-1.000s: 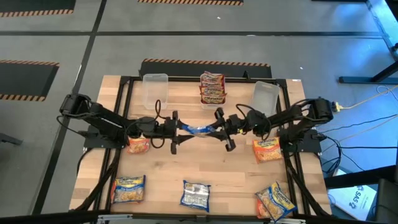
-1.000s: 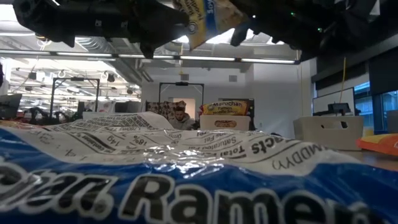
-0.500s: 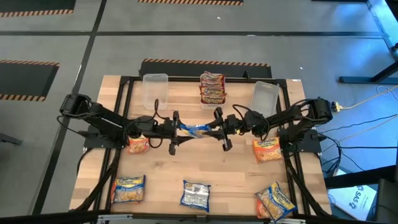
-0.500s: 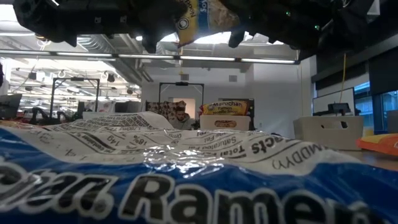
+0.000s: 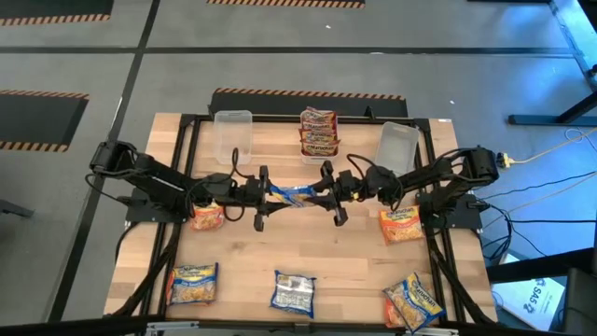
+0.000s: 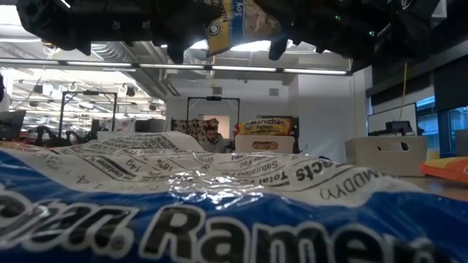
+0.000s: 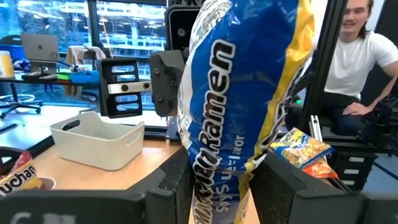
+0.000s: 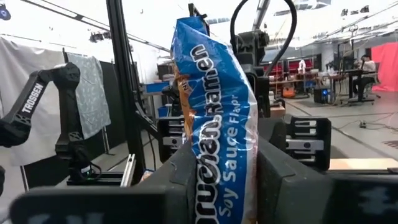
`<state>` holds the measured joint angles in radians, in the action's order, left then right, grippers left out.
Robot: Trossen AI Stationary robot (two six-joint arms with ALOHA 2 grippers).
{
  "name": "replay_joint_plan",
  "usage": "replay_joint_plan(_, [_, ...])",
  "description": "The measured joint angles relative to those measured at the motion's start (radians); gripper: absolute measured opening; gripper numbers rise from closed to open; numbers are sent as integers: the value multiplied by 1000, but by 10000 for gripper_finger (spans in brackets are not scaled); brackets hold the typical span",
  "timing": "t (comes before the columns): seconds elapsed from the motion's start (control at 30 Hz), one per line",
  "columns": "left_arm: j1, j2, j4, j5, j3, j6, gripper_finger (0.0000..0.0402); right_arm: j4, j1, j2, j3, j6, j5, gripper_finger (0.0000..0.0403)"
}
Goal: Sort Maruchan noodles
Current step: Put the blue noodle pack into the transparent bin
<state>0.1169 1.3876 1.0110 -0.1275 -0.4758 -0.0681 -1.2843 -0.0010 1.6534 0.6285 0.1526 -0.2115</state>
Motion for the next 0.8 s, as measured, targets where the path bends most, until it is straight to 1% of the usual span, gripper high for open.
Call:
replay_joint_plan(0.07, [0,0,-8,-1,0,0,120,4,0,1,0,-3,3,121])
replay_joint_plan(0.17, [0,0,-10,-6,-2,0,120,16,0,-6,-2,-9,24,171])
replay_joint_plan(0.3, [-1,-2,-41,-16,-4,0,119,82,0,-87,-3,-48,-23,231])
replay_joint_plan(0.37, [-1,-8,-79,-16,-4,0,119,179,0,-153,-3,-58,-35,252])
replay_joint_plan(0.43, [-1,-11,-104,-16,-4,0,119,335,0,-220,-2,-51,-23,265])
replay_joint_plan(0.5, [-1,-19,-166,-16,-4,0,119,495,2,-286,-2,-51,-17,272])
replay_joint_plan(0.57, [-3,-54,-253,-9,-5,0,118,635,17,-342,-2,-46,-9,274])
replay_joint_plan(0.63, [-13,-103,-415,-7,-29,0,118,752,42,-368,-2,-34,26,275])
replay_joint_plan(0.73, [-32,-173,-748,-27,-101,6,118,843,93,-367,-2,-29,121,275])
replay_joint_plan(0.8, [-47,-216,-998,-48,-181,27,118,852,125,-341,-1,-30,207,275])
